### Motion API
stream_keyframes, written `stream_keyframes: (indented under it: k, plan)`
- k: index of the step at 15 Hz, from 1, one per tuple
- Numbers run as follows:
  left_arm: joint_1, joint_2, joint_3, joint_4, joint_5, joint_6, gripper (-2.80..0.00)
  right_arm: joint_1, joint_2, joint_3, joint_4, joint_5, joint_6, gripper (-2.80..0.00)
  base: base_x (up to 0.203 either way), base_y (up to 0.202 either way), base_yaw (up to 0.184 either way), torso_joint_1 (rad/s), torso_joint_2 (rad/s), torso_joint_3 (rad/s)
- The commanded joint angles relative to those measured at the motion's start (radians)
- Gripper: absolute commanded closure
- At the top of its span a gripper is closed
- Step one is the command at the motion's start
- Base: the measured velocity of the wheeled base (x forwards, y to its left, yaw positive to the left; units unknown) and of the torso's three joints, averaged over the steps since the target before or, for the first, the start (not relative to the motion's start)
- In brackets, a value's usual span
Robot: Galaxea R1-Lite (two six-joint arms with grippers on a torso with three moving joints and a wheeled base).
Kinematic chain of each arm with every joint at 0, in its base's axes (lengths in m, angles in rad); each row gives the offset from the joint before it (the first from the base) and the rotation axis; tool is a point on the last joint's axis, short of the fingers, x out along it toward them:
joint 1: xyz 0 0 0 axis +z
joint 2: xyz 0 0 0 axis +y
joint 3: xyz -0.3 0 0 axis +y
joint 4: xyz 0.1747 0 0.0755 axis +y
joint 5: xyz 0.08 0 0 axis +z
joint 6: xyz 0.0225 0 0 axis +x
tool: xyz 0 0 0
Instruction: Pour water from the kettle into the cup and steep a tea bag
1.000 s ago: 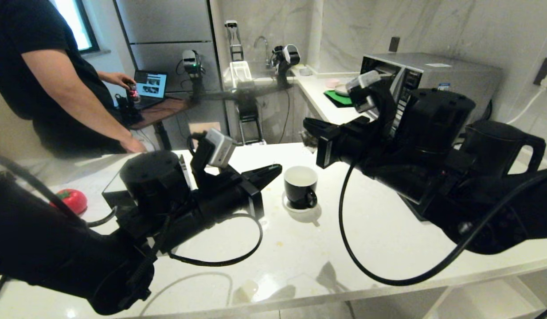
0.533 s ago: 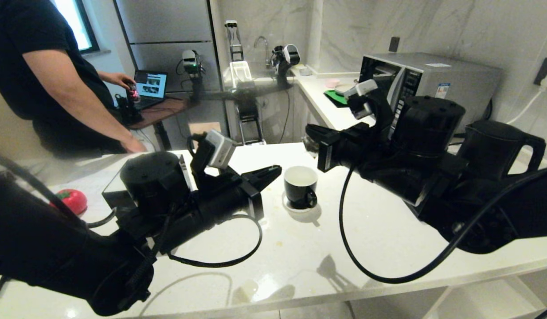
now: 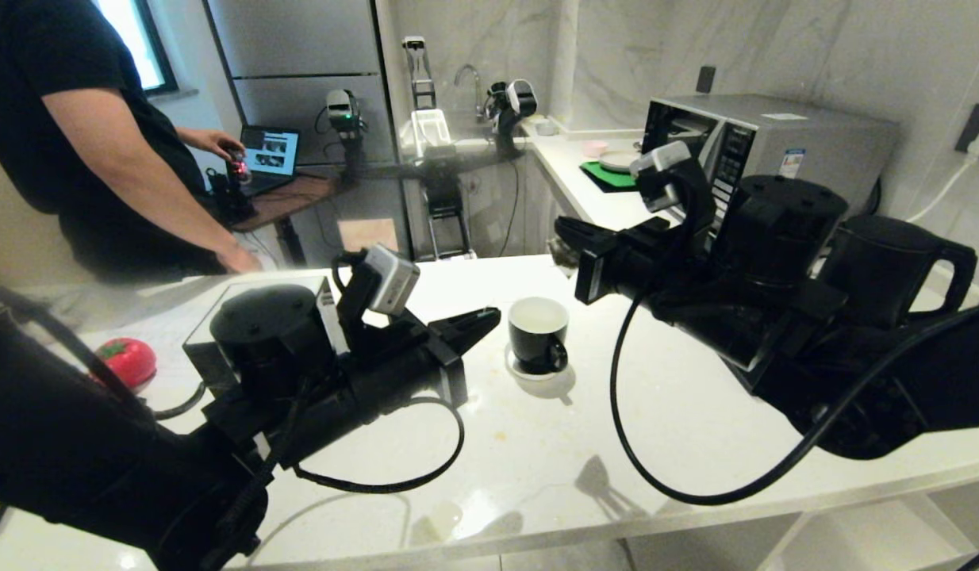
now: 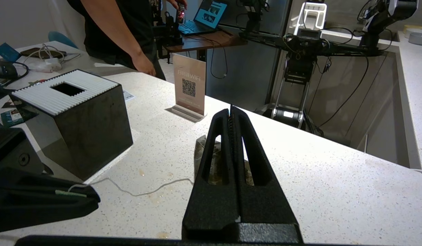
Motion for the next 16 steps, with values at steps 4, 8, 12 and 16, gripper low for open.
stream_keyframes:
  k: [4, 8, 12, 16]
  plan:
    - [0.011, 0.001, 0.046, -0.009, -0.001, 0.003, 0.0, -0.002, -0.013, 0.004, -0.004, 0.001, 0.0, 0.0, 0.0, 0.0, 0.0, 0.0, 0.0, 0.0]
    - [0.05, 0.002, 0.041, -0.009, -0.002, 0.004, 0.0, -0.004, -0.018, 0.023, -0.006, 0.001, 0.0, 0.0, 0.0, 0.0, 0.0, 0.0, 0.0, 0.0]
    - [0.06, -0.001, 0.038, -0.009, -0.002, 0.004, 0.0, -0.005, -0.018, 0.064, -0.017, 0.002, -0.002, 0.0, 0.0, 0.0, 0.0, 0.0, 0.0, 0.0]
    - [0.053, -0.001, 0.018, -0.009, -0.005, 0.001, 0.0, -0.003, -0.001, 0.066, -0.017, 0.007, -0.002, 0.0, 0.0, 0.0, 0.0, 0.0, 0.0, 0.0]
